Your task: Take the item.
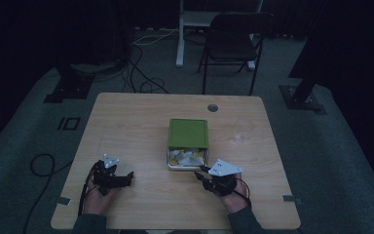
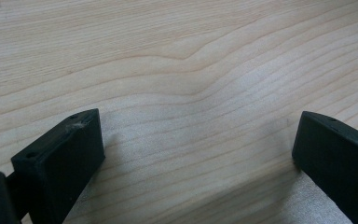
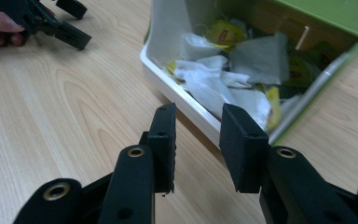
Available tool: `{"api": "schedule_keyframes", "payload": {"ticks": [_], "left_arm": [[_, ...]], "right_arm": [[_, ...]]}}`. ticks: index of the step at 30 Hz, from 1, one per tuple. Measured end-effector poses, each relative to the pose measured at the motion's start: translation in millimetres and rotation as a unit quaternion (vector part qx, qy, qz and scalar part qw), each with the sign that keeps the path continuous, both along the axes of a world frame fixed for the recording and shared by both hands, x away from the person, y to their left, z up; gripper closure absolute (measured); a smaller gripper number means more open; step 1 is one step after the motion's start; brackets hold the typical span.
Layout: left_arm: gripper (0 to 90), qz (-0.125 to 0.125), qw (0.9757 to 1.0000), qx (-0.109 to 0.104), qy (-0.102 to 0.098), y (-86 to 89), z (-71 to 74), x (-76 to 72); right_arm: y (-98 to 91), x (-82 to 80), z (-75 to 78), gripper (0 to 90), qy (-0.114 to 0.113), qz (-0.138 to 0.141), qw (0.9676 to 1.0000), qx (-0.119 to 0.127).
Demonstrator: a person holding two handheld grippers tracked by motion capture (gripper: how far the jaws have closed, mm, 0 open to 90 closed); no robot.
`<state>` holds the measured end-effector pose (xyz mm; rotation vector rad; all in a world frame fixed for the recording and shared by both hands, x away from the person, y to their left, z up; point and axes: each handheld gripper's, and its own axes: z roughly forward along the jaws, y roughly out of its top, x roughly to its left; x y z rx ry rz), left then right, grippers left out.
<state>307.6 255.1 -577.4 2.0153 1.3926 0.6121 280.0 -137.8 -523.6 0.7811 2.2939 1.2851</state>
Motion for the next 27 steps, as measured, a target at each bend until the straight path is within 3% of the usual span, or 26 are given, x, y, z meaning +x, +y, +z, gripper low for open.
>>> {"api": "schedule_keyframes", "payload": {"ticks": [15,27], "left_arm": [[2.7,0.000,1.0000,0.000,0.000,0.0,0.0,0.0],[2.7,0.000,1.0000,0.000,0.000,0.0,0.0,0.0]], "right_arm": [[19.4,10.5,-3.1,56.8,0.008,0.018,0.9998,-0.006],[39.5,23.7,-6.5,58.1,0.009,0.026,0.9993,-0.025]]}}
